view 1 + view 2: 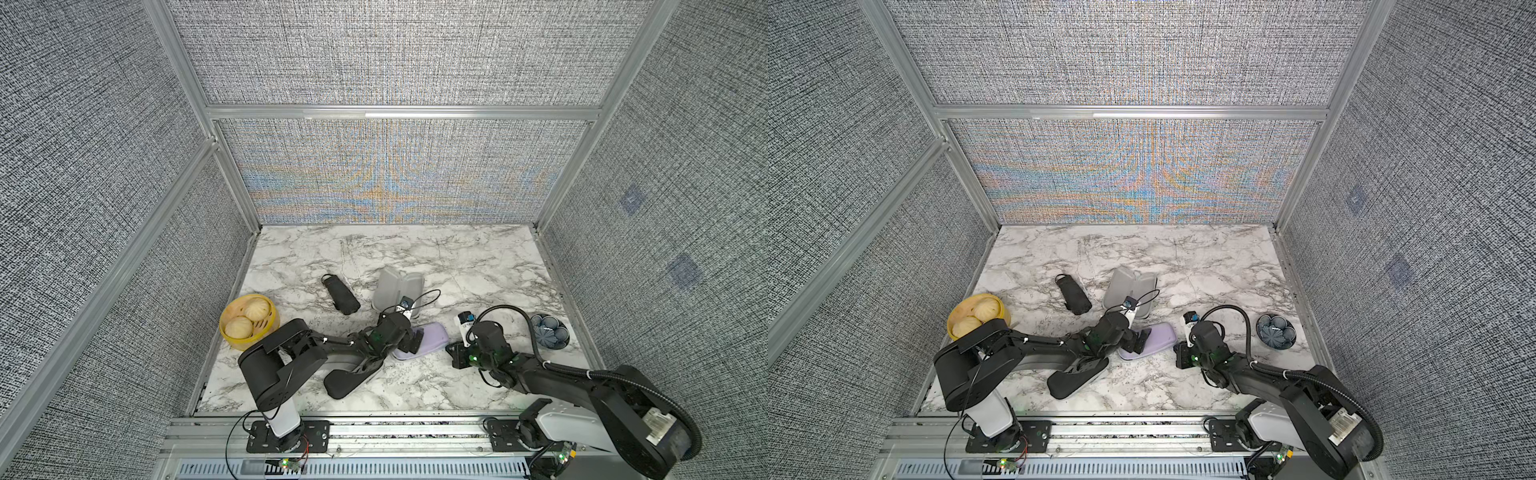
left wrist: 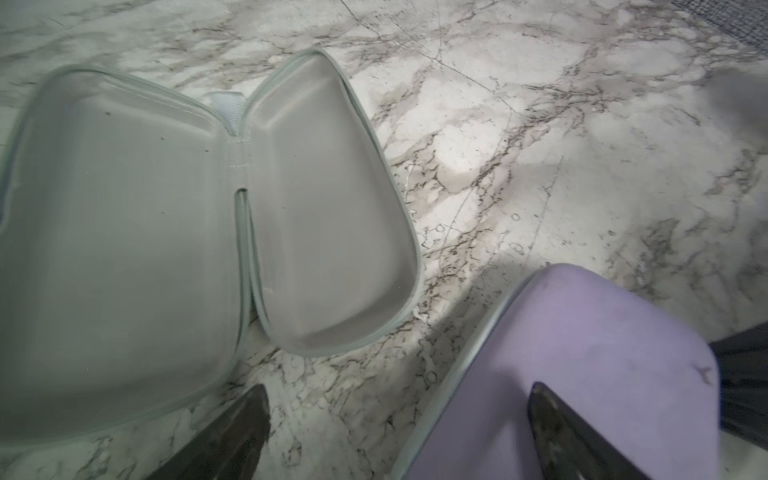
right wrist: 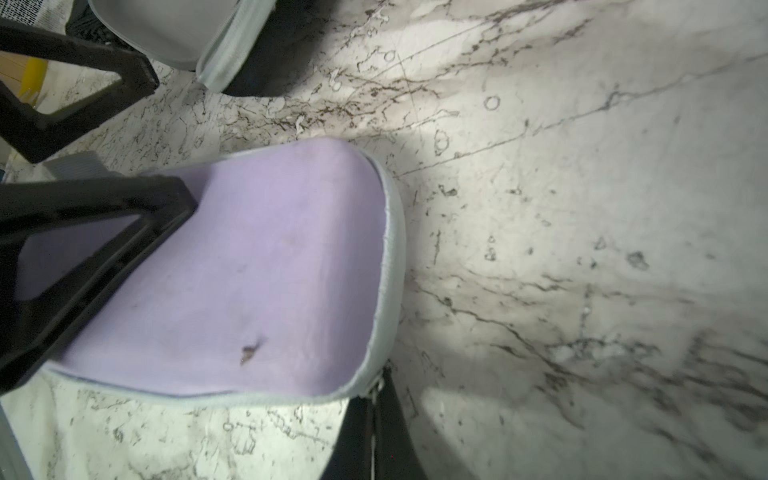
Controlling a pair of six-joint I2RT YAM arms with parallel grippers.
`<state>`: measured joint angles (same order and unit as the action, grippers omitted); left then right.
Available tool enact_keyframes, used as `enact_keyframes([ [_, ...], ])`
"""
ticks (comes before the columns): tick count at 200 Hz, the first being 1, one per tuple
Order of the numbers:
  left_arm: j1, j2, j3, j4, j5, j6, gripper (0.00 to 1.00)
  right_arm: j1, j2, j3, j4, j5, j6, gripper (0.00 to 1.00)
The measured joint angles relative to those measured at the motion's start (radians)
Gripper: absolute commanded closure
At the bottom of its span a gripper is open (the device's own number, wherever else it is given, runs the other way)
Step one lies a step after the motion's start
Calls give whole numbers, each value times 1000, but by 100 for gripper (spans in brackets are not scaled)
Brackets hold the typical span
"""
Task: Put umbrellas into zippered umbrella sleeves
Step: Zip the zipper on the umbrella sleeve.
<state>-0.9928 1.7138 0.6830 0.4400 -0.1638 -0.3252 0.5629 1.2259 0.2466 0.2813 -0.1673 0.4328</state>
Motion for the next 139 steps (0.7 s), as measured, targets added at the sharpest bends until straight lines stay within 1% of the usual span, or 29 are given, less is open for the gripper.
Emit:
enact_keyframes([
  [22, -3, 9, -4, 16, 86, -16, 6, 13, -8, -4, -2, -6, 0, 100],
  [56, -18, 47, -12, 77, 130, -39, 7, 60, -34, -20, -3, 24, 10, 100],
  [84, -28, 88, 21, 79, 142, -38, 11, 90, -48, -22, -19, 66, 20, 100],
  [97, -29, 98, 33, 77, 150, -36, 16, 103, -60, -23, -31, 86, 25, 100],
  [129, -34, 104, 51, 54, 166, -26, 24, 154, -116, -38, -77, 142, 28, 100],
  [139, -34, 109, 57, 48, 170, -25, 25, 177, -139, -45, -96, 156, 30, 100],
])
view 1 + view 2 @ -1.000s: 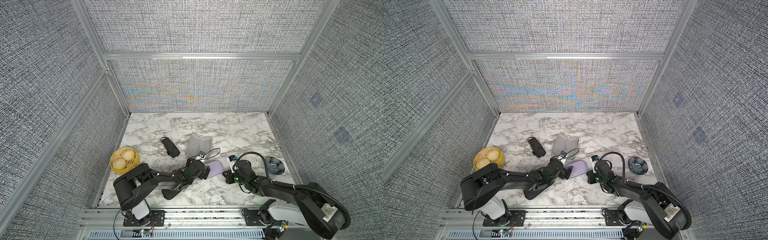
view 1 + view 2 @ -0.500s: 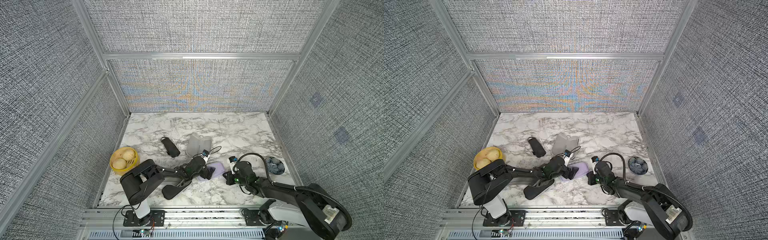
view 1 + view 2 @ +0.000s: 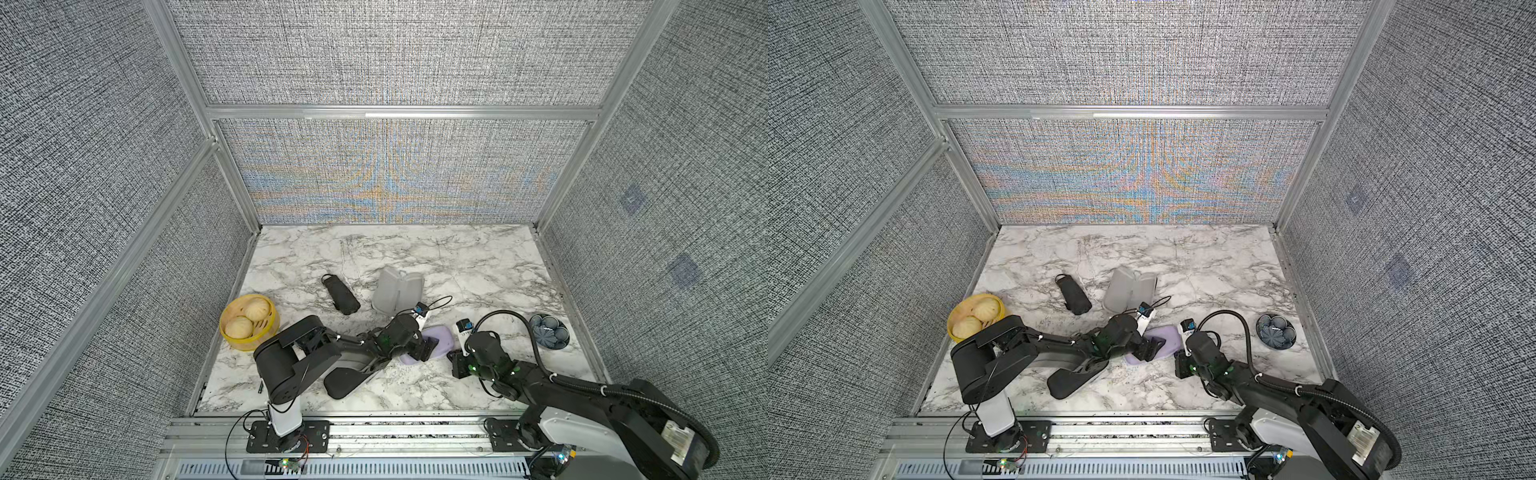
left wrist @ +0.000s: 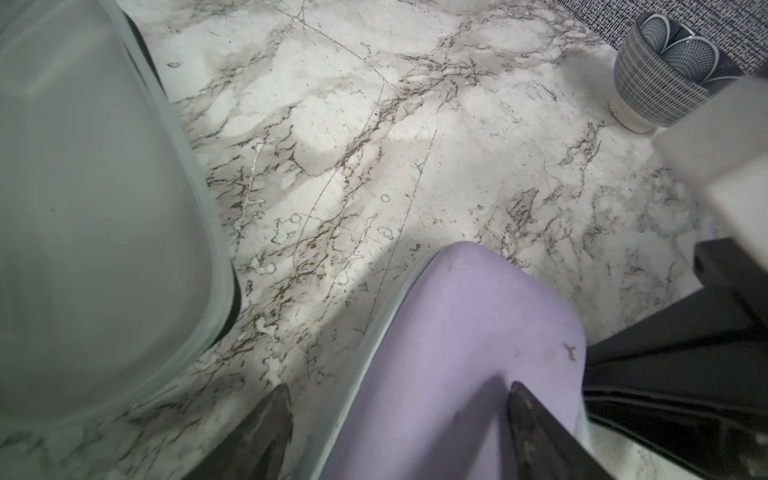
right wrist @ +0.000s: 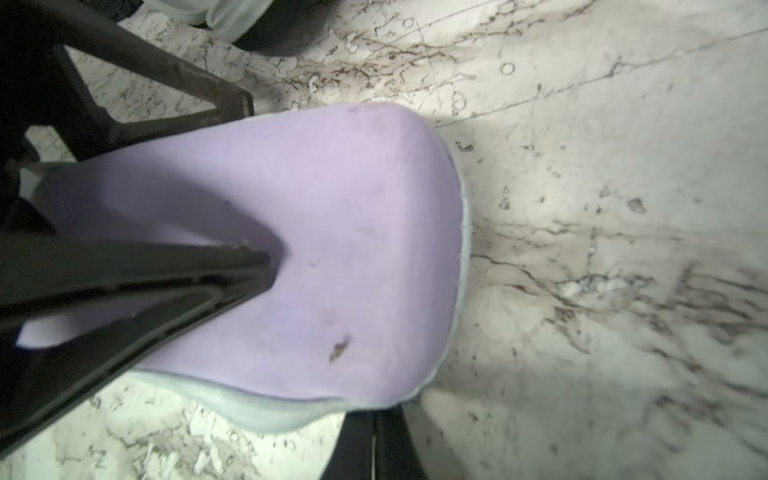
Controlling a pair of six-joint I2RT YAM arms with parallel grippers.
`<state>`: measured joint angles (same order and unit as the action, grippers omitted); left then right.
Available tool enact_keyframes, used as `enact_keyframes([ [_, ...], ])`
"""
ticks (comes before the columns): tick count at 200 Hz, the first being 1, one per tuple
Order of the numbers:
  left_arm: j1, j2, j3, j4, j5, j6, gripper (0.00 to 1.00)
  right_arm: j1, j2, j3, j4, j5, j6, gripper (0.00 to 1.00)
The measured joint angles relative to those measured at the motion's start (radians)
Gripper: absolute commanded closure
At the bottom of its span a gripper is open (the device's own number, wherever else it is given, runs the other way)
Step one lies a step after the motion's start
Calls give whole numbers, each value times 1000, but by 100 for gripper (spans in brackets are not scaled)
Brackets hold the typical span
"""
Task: Put umbrellas into zippered umbrella sleeves
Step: Zip the zipper on the umbrella sleeve.
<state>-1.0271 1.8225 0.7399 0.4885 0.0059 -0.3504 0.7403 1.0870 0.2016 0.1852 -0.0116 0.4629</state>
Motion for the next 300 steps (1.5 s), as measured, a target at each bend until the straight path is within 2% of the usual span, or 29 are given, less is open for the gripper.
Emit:
enact_keyframes([
  [43, -4, 47, 35, 4, 31, -2, 27, 91, -75, -27, -50, 109, 27, 100],
  [72, -5, 60, 51, 7, 39, -21, 28, 164, -72, -26, -45, 86, 41, 100],
  [123, 2, 28, 40, -8, 53, -82, 31, 294, 116, 58, 89, 100, 100, 100],
  [161, 10, -11, -4, -17, -16, -165, 32, 355, 260, 137, 148, 185, 197, 100],
  [187, 12, -47, -37, -13, -32, -180, 34, 373, 287, 157, 158, 200, 211, 100],
  [214, 3, -90, -59, -39, -30, -181, 31, 356, 220, 117, 160, 121, 152, 100],
  [260, 1, -130, -90, -45, 19, -207, 15, 154, 111, 45, 82, -35, 44, 100],
  [300, 0, -177, -110, -87, 33, -203, 9, 39, 89, 37, 47, -101, -26, 100],
])
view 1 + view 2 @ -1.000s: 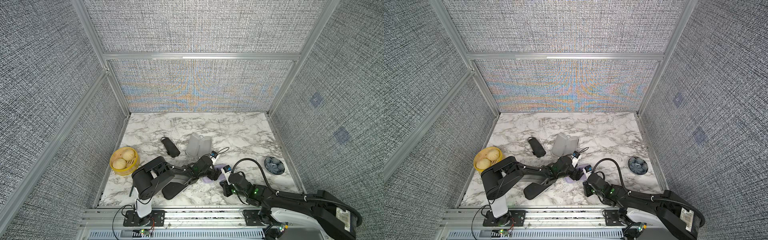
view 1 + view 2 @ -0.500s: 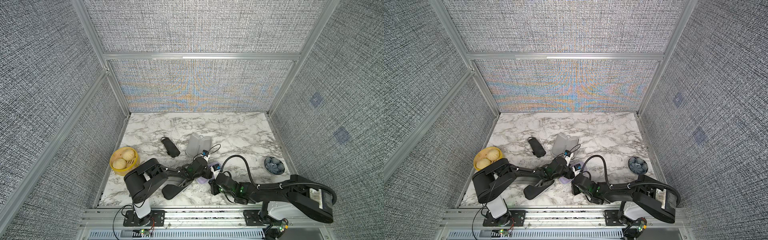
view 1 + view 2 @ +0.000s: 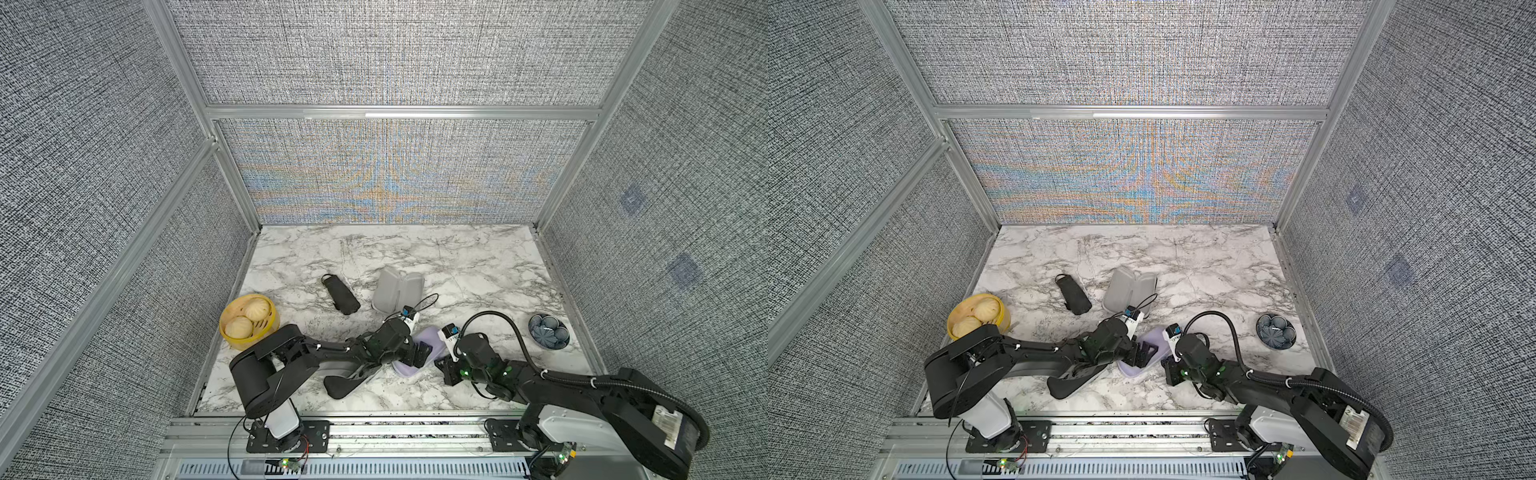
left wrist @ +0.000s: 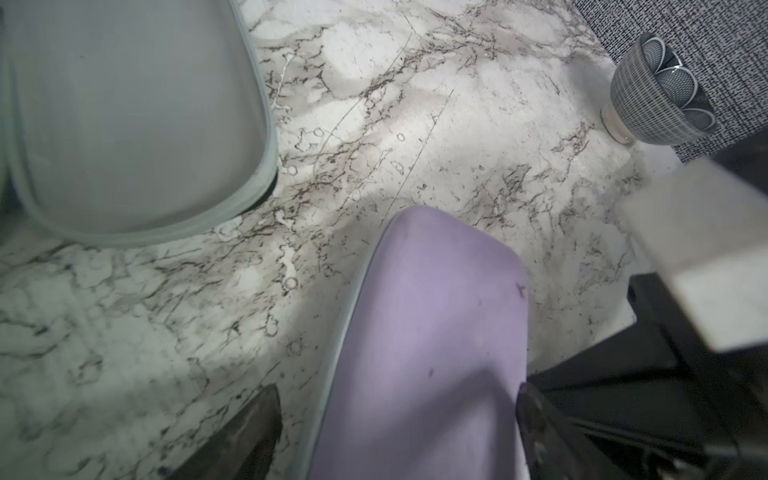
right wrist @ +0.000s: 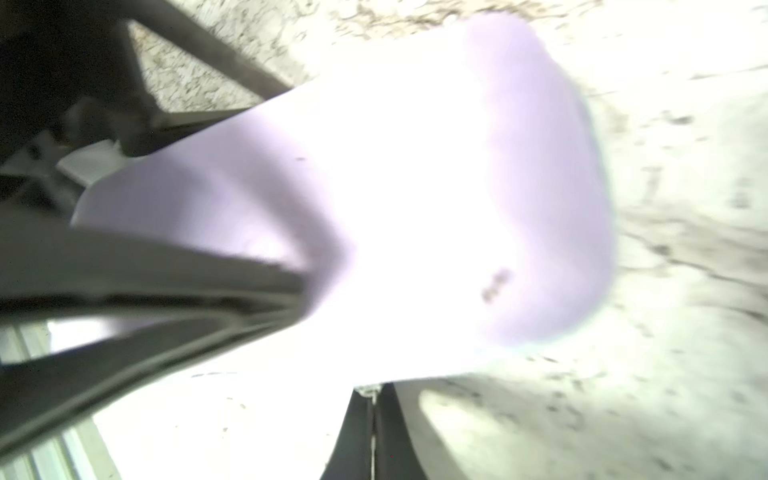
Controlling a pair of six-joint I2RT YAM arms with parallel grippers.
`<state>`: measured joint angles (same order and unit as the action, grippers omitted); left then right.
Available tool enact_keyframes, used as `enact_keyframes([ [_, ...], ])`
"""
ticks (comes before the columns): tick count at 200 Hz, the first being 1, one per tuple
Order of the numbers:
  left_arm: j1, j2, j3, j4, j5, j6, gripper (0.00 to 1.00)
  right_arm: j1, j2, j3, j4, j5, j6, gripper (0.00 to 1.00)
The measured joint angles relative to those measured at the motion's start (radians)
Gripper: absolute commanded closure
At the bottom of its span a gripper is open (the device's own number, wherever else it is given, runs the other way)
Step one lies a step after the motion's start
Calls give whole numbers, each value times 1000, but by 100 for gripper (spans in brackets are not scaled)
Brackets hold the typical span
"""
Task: Put umbrellas into zippered umbrella sleeves
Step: Zip the zipper on the umbrella sleeve.
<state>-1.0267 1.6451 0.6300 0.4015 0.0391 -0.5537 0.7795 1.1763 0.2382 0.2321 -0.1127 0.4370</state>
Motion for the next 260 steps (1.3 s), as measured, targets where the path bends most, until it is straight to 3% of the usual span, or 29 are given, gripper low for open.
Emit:
enact_keyframes([
  [48, 2, -16, -4, -24, 12, 18, 8, -47, 8, -1, 9, -42, -32, 100],
  [110, 8, 118, 42, 80, 94, 51, 26, -70, 42, -14, 82, -82, -50, 100],
  [213, 9, 185, 14, 291, 113, -80, 36, 228, -103, -71, 63, 48, 2, 100],
  [260, -7, 185, -5, 337, 72, -135, 39, 360, -19, -27, 76, 114, 37, 100],
])
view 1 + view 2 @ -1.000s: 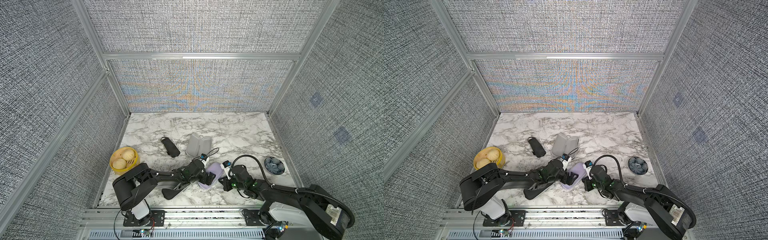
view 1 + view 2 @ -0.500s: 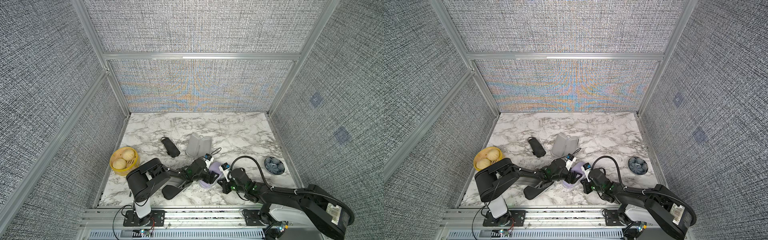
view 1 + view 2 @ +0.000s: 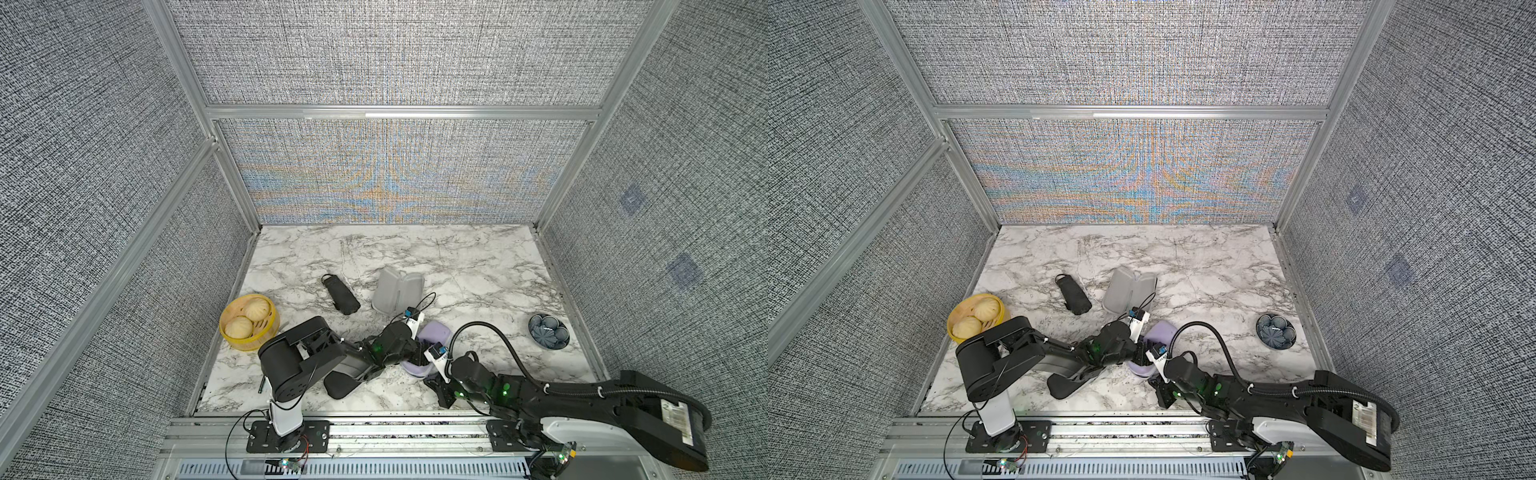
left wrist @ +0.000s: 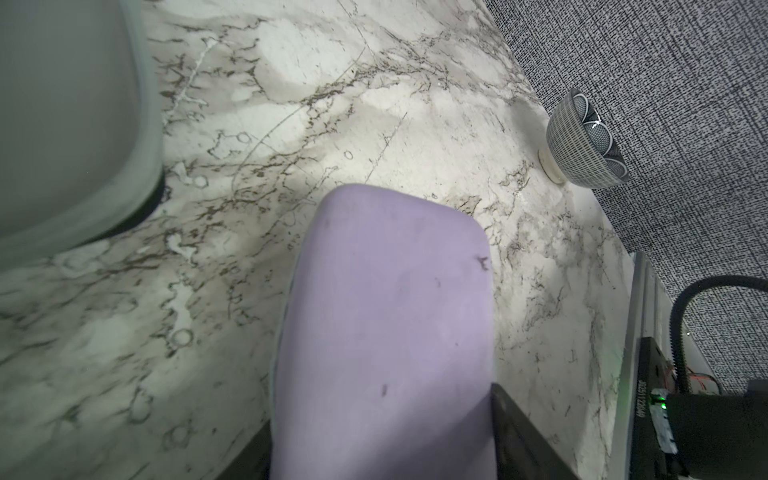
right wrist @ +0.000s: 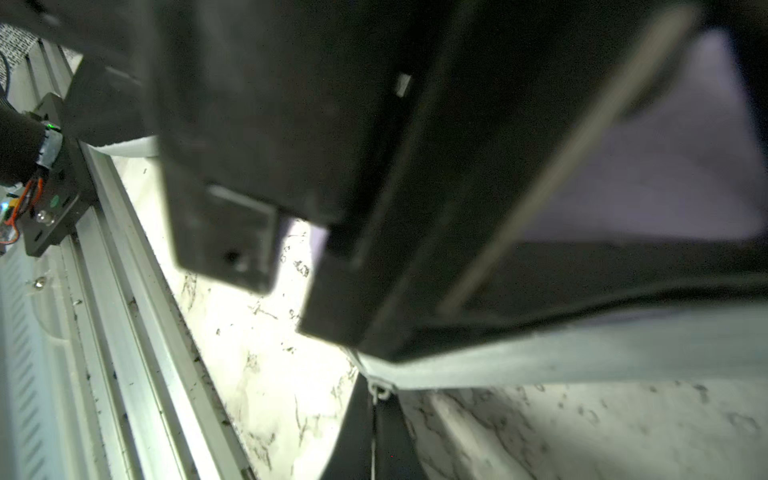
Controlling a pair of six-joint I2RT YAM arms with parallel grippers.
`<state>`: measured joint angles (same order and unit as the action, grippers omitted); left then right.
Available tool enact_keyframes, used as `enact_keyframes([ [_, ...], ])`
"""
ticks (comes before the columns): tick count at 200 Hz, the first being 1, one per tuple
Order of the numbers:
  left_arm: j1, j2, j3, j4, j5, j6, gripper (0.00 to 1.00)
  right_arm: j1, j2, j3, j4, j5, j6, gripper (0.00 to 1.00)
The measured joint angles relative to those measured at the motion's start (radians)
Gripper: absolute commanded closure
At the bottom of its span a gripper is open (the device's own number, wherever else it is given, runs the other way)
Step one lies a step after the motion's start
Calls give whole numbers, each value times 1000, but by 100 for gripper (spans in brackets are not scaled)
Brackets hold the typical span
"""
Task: Put umbrellas into zippered umbrella sleeves
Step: Zip the zipper on the umbrella sleeve.
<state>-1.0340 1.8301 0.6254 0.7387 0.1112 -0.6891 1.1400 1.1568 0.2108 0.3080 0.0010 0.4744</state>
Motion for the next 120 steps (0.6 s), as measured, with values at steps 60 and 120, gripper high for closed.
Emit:
enact_keyframes([
  [60, -7, -7, -67, 92, -101, -108, 39, 114, 192, 76, 132, 142, 76, 100],
  [120, -37, -100, -132, 66, -188, -92, 14, 97, 67, 17, 88, 109, 97, 100],
])
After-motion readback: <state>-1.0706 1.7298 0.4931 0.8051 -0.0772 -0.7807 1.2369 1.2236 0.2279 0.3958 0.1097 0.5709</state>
